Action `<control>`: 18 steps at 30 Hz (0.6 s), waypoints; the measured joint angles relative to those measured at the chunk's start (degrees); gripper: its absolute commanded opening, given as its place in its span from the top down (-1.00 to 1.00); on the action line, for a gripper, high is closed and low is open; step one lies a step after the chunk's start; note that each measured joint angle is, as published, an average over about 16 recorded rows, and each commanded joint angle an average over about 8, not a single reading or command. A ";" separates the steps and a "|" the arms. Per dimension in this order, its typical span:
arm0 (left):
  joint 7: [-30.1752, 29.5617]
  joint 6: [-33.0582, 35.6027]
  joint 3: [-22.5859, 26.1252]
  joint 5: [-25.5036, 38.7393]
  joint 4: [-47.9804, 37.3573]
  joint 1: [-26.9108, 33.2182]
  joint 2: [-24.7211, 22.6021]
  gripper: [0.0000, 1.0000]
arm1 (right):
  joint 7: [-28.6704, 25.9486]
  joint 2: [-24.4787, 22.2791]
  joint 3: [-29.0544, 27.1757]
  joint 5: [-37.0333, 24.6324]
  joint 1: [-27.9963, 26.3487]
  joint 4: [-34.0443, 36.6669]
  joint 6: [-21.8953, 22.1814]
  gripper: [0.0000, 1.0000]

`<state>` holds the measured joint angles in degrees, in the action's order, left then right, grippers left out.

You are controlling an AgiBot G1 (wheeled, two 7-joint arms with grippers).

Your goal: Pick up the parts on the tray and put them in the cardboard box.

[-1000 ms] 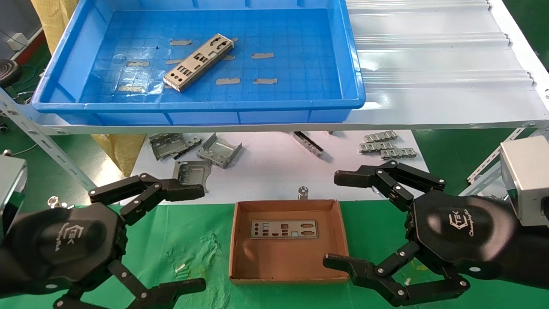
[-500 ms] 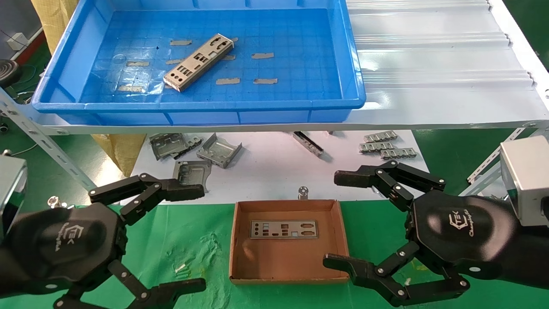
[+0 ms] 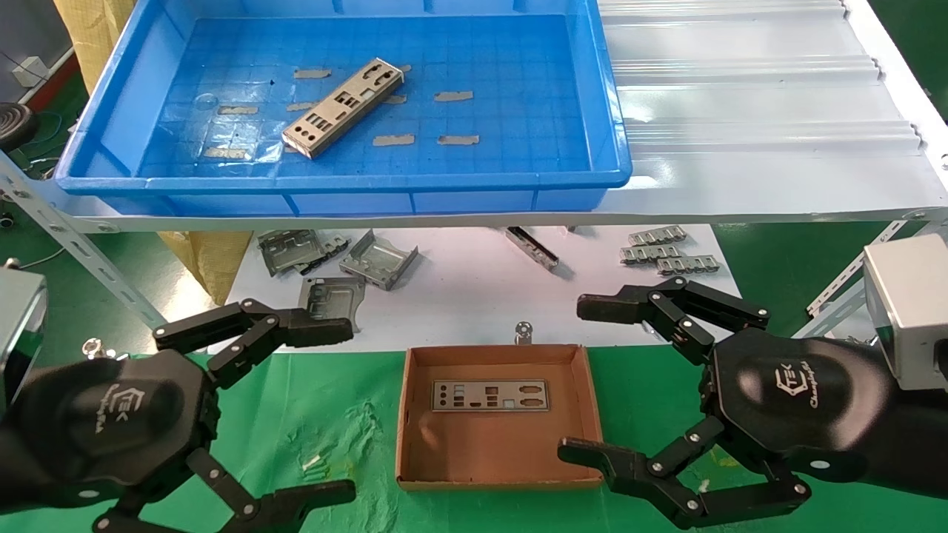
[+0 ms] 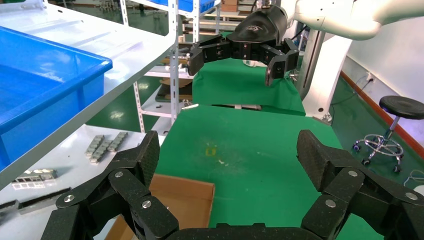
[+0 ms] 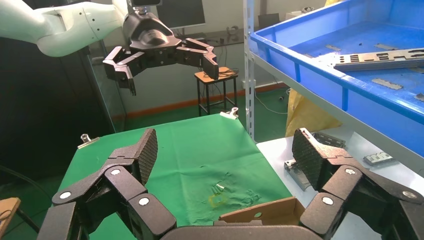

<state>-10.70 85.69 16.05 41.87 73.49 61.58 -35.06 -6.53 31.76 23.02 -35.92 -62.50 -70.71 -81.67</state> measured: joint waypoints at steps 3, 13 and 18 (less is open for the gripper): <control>0.00 0.00 0.00 0.00 0.00 0.00 0.00 -1.00 | 0.00 0.00 0.00 0.00 0.00 0.00 0.00 -1.00; 0.00 0.00 0.00 0.00 0.00 0.00 0.00 -1.00 | 0.00 0.00 0.00 0.00 0.00 0.00 0.00 -1.00; 0.00 0.00 0.00 0.00 0.00 0.00 0.00 -1.00 | 0.00 0.00 0.00 0.00 0.00 0.00 0.00 -1.00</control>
<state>-10.70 85.69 16.05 41.87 73.49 61.58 -35.06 -6.53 31.76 23.02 -35.92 -62.50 -70.71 -81.67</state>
